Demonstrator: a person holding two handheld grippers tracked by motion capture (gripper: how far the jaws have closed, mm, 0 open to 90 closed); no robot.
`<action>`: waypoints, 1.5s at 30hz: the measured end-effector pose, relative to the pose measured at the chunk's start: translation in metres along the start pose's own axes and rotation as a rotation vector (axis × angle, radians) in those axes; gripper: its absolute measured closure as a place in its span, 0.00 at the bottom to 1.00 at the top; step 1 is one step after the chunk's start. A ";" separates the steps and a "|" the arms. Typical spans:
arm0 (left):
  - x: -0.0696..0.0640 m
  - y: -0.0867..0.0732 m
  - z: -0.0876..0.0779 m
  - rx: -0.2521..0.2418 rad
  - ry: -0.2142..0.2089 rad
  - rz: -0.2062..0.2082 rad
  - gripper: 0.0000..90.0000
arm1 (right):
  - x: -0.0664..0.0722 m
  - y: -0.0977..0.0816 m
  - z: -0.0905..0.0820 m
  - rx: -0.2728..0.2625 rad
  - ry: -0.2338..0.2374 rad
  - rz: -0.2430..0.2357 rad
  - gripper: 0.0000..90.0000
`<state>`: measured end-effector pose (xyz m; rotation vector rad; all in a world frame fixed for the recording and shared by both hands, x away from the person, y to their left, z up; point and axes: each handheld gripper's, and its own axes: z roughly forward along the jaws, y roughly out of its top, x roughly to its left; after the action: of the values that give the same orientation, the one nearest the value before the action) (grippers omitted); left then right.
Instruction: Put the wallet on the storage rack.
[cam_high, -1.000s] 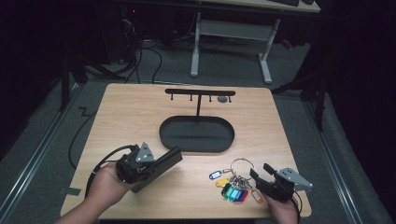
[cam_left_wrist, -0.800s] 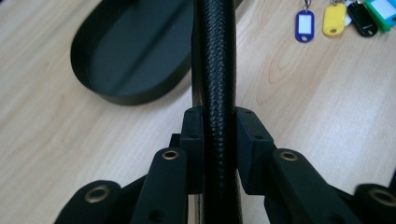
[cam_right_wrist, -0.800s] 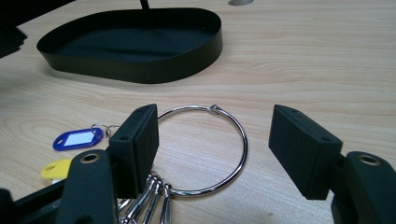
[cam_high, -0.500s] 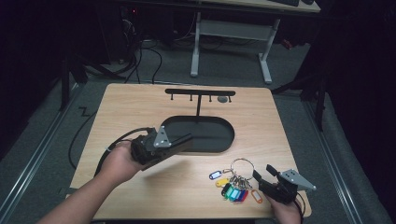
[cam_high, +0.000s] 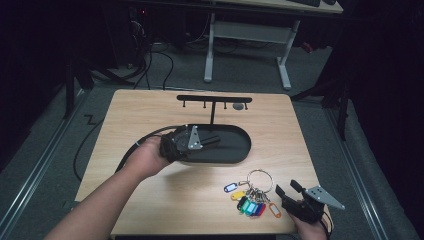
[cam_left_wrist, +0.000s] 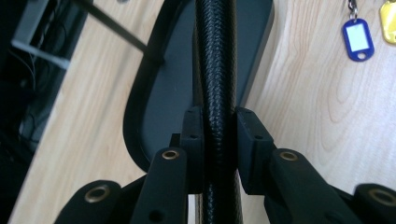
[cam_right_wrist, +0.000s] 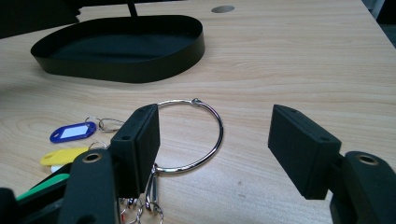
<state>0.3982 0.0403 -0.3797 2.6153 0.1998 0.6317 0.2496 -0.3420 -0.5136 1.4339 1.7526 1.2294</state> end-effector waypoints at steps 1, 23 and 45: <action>0.000 0.002 0.001 -0.001 0.003 0.013 0.83 | 0.000 -0.001 -0.001 0.001 0.000 0.001 0.38; 0.009 0.028 0.046 0.006 0.029 0.128 0.83 | 0.001 -0.006 0.000 0.059 -0.073 -0.112 0.42; 0.023 0.049 0.102 0.025 0.040 0.218 0.83 | -0.001 -0.013 -0.015 0.057 -0.075 -0.086 0.42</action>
<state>0.4677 -0.0364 -0.4297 2.6712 -0.0668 0.7602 0.2308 -0.3474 -0.5192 1.4034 1.7917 1.0761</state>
